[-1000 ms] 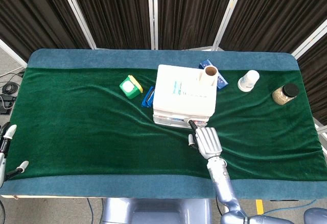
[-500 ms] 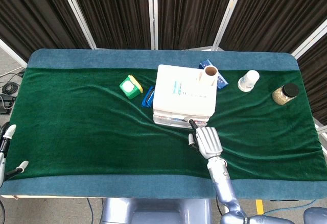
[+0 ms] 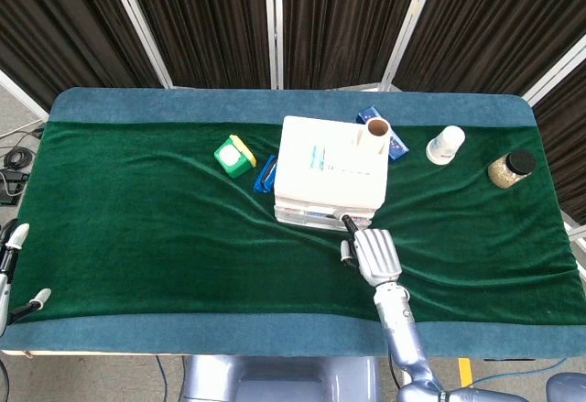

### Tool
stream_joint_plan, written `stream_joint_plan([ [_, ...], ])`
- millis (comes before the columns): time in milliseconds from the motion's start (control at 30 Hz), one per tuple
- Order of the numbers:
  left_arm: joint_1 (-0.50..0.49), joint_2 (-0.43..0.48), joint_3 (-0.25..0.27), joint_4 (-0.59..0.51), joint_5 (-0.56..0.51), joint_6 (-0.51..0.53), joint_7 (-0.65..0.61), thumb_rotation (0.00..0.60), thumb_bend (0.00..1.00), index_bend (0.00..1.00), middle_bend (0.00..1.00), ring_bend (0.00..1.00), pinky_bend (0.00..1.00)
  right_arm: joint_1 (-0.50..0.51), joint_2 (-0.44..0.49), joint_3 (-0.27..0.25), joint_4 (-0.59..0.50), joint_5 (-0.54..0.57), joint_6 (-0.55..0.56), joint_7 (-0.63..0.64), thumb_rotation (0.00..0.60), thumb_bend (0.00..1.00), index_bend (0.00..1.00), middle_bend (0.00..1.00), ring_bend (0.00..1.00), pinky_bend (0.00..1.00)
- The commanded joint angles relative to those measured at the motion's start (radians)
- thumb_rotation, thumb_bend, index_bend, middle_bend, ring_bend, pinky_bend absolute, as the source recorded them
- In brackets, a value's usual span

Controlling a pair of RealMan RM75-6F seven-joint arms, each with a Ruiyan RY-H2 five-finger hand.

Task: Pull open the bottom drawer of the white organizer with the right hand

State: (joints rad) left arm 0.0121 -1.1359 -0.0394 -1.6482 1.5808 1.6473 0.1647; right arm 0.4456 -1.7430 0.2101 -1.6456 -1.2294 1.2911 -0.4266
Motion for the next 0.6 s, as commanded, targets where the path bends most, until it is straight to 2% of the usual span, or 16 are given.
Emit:
stream_joint_plan([
  [33, 0.0, 0.0, 0.0, 0.0, 0.0, -0.001, 0.001, 0.6, 0.0, 0.0, 0.0, 0.0, 0.0, -0.005, 0.006, -0.006, -0.009, -0.013, 0.015, -0.005, 0.6, 0.57, 0.24, 0.91, 0.96, 0.83],
  [600, 0.0, -0.001, 0.0, 0.0, -0.001, -0.001, 0.002, 0.6, 0.0, 0.0, 0.0, 0.0, 0.0, -0.006, 0.015, -0.002, 0.003, 0.028, 0.005, -0.01, 0.6, 0.57, 0.27, 0.91, 0.96, 0.83],
])
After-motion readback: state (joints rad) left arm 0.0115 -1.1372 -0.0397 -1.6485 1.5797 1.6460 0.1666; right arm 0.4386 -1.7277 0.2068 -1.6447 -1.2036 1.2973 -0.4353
